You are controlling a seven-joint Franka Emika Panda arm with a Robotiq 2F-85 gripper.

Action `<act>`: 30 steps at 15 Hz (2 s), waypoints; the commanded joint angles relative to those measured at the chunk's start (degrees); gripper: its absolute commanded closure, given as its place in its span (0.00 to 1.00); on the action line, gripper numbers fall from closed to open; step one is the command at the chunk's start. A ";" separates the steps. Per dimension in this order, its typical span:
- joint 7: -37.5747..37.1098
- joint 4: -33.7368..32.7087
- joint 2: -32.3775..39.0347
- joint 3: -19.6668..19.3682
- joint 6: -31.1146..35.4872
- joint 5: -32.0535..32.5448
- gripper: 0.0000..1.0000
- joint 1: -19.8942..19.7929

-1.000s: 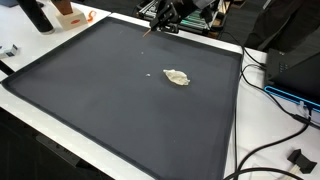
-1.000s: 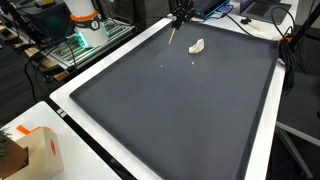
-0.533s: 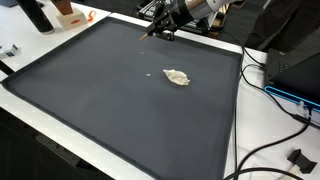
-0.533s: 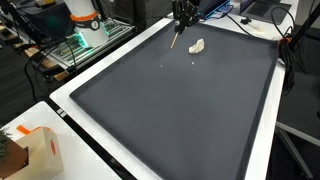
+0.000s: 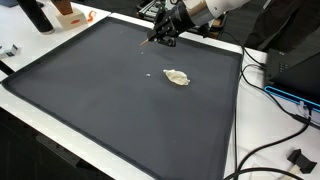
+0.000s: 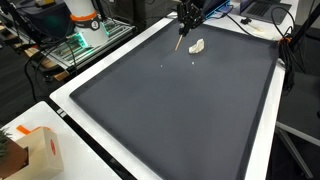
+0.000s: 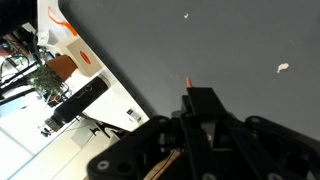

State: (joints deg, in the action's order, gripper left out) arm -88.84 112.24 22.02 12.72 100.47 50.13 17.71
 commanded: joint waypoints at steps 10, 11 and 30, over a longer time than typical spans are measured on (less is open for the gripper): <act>1.75 -0.37 2.12 -0.49 3.20 0.74 0.97 2.42; 1.75 -0.31 2.29 -0.50 3.62 0.84 0.97 2.49; 10.34 0.64 3.10 -0.95 14.88 3.41 0.97 2.54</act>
State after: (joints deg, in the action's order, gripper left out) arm -81.41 111.94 25.79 12.11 111.87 52.43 20.69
